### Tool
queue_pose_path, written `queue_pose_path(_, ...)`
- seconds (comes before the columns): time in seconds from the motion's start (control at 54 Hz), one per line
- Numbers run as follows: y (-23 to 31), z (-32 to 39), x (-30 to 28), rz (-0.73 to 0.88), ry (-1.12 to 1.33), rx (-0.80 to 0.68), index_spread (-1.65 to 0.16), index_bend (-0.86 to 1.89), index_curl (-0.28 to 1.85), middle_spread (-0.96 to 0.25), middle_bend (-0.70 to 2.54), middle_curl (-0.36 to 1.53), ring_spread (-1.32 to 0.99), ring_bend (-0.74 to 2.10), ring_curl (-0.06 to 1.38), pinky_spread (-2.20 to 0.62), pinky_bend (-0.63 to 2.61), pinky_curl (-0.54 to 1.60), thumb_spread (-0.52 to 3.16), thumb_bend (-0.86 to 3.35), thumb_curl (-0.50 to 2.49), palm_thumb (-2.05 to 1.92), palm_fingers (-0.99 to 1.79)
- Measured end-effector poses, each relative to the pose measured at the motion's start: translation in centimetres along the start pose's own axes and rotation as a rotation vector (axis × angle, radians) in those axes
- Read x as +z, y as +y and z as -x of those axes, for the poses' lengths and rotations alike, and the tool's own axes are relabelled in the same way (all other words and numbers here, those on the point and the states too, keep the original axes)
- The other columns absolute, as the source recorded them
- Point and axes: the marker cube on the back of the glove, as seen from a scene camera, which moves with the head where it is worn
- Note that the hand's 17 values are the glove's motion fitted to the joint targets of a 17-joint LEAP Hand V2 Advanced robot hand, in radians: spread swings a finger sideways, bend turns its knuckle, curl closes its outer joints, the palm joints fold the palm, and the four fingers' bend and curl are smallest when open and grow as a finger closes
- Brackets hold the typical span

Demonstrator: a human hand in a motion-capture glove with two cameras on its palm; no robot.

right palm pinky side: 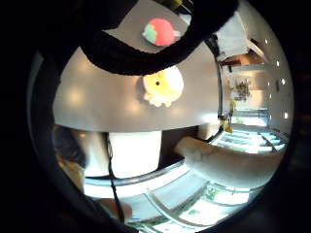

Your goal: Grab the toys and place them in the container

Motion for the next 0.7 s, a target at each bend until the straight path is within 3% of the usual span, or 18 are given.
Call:
queue_pose_path(0.167, -0.8, -3.9, 1.7, 0.055, -0.005, 0.138, -0.27, 0.07, 0.21, -0.03, 0.11, 0.14, -0.01, 0.22, 0.18, 0.01, 0.93, 0.33, 1.38, -0.01, 0.21, 0.01, -0.24)
queue_pose_path(0.426, -4.0, -9.4, 5.5, 0.149, -0.078, 0.102, -0.26, -0.05, 0.11, -0.02, 0.08, 0.15, -0.01, 0.26, 0.24, 0.01, 1.04, 0.37, 1.35, -0.01, 0.23, 0.0, -0.45)
queue_pose_path(0.704, -6.6, -13.1, 9.3, 0.237, -0.058, 0.242, -0.24, -0.04, 0.04, -0.02, 0.03, 0.12, 0.01, 0.21, 0.28, 0.04, 1.1, 0.39, 1.28, -0.02, 0.25, 0.0, -0.56)
